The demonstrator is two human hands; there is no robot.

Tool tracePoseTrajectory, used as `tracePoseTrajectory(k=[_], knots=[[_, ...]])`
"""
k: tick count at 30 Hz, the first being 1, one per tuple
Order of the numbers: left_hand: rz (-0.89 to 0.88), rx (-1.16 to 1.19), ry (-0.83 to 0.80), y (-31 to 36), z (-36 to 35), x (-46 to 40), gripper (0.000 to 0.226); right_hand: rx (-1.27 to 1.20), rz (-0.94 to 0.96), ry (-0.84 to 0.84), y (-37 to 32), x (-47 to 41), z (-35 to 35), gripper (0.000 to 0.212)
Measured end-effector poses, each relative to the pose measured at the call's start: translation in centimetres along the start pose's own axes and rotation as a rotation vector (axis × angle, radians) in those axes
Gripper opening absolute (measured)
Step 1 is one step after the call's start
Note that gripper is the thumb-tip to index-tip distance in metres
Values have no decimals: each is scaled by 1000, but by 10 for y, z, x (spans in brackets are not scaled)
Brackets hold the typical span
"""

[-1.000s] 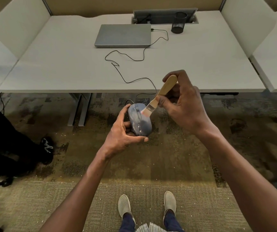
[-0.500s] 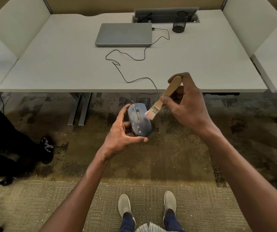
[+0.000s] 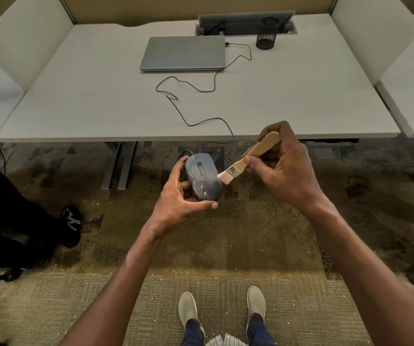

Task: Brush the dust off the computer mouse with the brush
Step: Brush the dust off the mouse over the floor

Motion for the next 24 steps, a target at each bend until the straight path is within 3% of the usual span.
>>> tracePoseTrajectory(k=[9,12,20,24], knots=[[-2,-3,30,1,-1,-1,133,38,-23,-119,6,13,-22,40],[1,5,29,-1,1,0,133,109,-26,-103,8,13,-16,40],[-14,-5,4,5,-2,0,131,22,-1,-119,-1,5,-17,41],[-1,-1,-9,1,-1,1,131,70,15,-2,2,1,-6,42]])
Point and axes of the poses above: each hand's wrist, its own x-axis away from the middle knuckle, its own z-axis out of the back of the hand, y = z × x, the point moved 10 cm from there along -x, towards the middle knuckle, and after that the axes turned 8 degrees about -z, right-handed, at the moved point
